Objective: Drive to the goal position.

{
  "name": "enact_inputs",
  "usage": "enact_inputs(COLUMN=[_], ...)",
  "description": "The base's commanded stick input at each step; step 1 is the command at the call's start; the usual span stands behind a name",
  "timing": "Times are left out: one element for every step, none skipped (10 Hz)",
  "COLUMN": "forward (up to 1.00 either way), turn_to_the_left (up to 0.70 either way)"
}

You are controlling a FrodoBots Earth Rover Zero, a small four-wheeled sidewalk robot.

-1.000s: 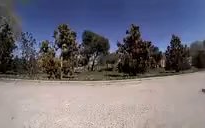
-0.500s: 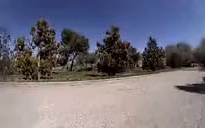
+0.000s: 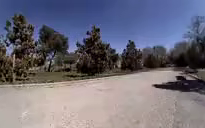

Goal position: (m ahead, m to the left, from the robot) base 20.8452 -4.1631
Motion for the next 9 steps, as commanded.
enact_inputs(forward=[0.0, 0.0, 0.0, 0.0, 0.0, 0.0, 0.0, 0.0, 0.0], turn_to_the_left=[-0.85, -0.85, -0.85, -0.85, -0.85, -0.85, -0.85, -0.85, -0.85])
